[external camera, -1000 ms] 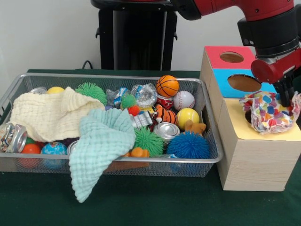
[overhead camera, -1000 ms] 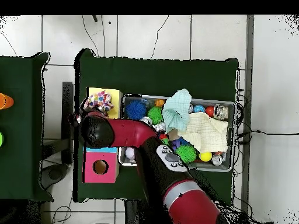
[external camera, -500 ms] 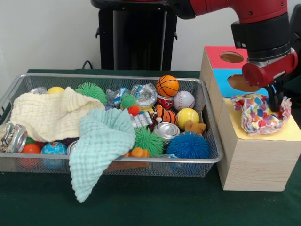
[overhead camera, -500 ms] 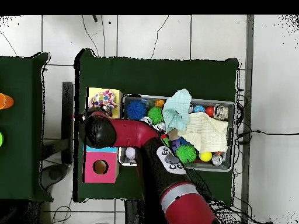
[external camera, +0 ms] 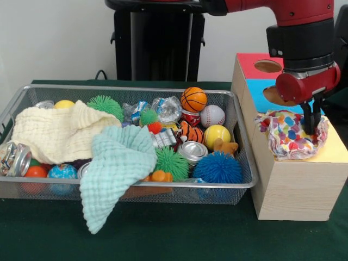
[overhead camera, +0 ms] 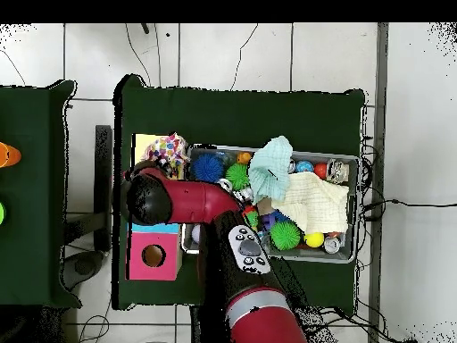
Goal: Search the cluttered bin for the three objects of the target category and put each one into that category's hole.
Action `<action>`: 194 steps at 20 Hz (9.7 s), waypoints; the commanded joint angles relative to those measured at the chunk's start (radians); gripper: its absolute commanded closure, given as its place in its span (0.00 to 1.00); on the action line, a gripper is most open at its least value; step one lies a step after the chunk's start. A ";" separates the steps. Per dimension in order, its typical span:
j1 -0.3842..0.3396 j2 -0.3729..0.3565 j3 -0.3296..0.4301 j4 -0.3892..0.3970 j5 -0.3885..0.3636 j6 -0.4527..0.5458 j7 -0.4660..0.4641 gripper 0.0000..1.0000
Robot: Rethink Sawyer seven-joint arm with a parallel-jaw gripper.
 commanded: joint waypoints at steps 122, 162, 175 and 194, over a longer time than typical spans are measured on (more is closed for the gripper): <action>0.251 0.089 -0.325 -0.186 0.157 0.526 0.313 1.00; 0.186 0.008 -0.361 -0.454 0.138 0.719 0.221 1.00; 0.110 0.059 -0.304 -0.468 0.078 0.606 0.101 1.00; 0.131 0.110 -0.291 -0.411 0.061 0.445 0.184 1.00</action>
